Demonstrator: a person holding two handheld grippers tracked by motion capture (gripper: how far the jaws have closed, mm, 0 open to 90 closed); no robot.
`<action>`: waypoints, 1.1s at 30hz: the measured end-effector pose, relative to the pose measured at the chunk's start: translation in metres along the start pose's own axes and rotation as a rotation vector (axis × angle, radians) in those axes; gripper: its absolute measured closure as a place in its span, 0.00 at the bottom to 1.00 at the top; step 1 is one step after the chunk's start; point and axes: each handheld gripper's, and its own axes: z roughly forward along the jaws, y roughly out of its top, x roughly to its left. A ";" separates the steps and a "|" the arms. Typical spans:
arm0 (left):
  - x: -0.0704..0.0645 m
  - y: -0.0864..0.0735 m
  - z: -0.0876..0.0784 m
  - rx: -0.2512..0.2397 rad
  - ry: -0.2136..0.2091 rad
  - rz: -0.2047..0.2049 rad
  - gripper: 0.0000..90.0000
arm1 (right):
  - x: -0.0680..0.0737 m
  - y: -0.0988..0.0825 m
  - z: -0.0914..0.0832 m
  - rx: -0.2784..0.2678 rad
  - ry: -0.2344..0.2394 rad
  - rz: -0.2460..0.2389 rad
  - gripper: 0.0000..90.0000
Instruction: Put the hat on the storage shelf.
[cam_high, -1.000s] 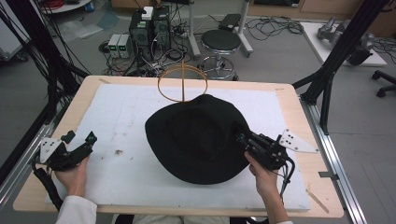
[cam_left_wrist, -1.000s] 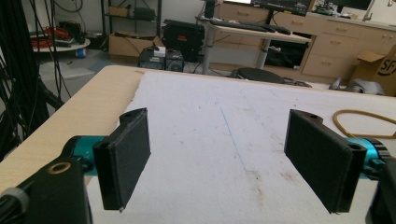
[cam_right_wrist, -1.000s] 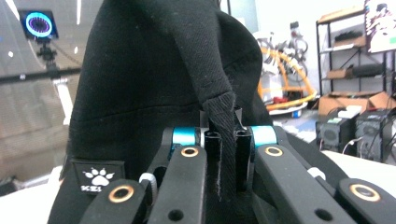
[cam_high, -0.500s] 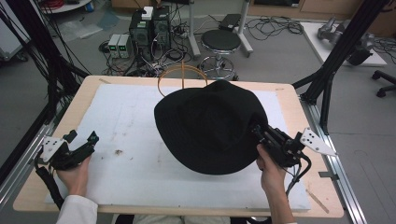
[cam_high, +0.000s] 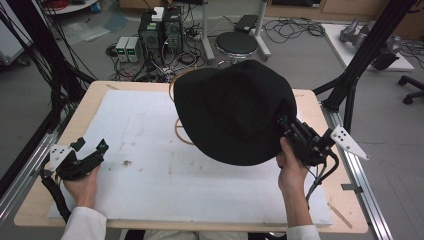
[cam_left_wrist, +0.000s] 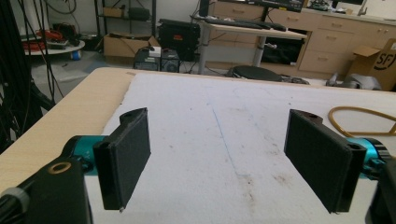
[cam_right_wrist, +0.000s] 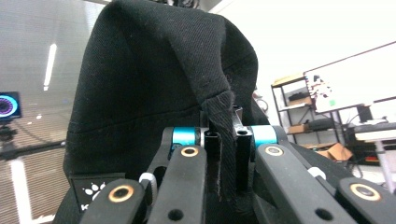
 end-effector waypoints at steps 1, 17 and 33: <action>0.000 0.000 0.000 0.000 0.000 0.000 0.25 | 0.000 0.002 0.003 -0.002 -0.006 -0.003 0.97; 0.000 0.000 0.001 0.000 -0.005 0.002 0.25 | 0.001 0.013 0.064 0.042 -0.099 -0.058 0.97; 0.000 0.000 0.002 -0.002 -0.005 0.005 0.25 | 0.003 0.016 0.132 0.115 -0.183 -0.088 0.97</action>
